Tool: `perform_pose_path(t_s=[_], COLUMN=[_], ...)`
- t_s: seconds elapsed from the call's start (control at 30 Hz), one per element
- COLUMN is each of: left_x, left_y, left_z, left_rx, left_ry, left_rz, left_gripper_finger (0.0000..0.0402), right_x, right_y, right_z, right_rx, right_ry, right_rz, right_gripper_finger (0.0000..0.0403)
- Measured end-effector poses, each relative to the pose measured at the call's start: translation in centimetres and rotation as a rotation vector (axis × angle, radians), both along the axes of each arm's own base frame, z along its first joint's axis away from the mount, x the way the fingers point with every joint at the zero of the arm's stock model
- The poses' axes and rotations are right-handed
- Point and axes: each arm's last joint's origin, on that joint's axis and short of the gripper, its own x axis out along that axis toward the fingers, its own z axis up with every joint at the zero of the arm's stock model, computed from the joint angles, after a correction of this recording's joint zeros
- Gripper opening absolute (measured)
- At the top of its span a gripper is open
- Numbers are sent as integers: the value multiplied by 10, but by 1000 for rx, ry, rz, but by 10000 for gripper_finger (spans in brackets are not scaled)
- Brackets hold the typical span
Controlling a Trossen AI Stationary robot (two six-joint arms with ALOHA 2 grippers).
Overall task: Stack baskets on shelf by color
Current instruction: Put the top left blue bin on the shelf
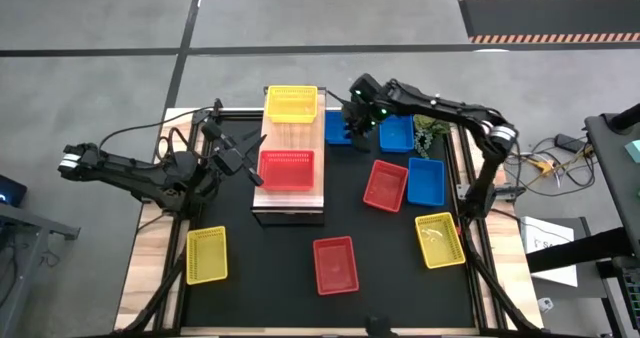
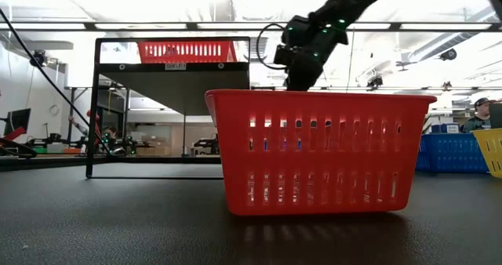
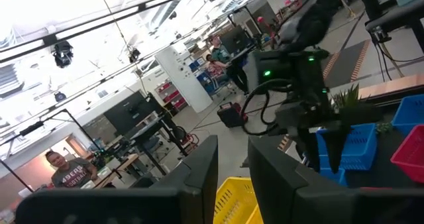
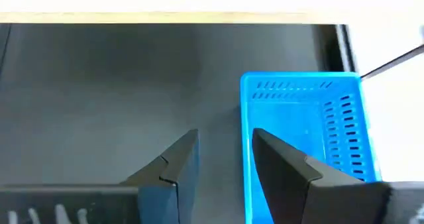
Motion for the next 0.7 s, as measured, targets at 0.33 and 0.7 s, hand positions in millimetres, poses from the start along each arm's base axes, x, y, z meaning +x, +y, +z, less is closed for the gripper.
perform_pose_path(t_s=[0.33, 0.7], left_x=[0, -1], left_y=[0, 1], left_z=[0, 0], left_rx=[4, 7], left_ry=[2, 10], left_rz=[2, 28], left_gripper_finger=[67, 67], right_x=[-22, -23], right_y=[16, 12], right_z=[-38, -68], right_rx=[-9, -151], right_ry=[-44, 44], right_rz=[-81, -160], right_gripper_finger=[132, 132])
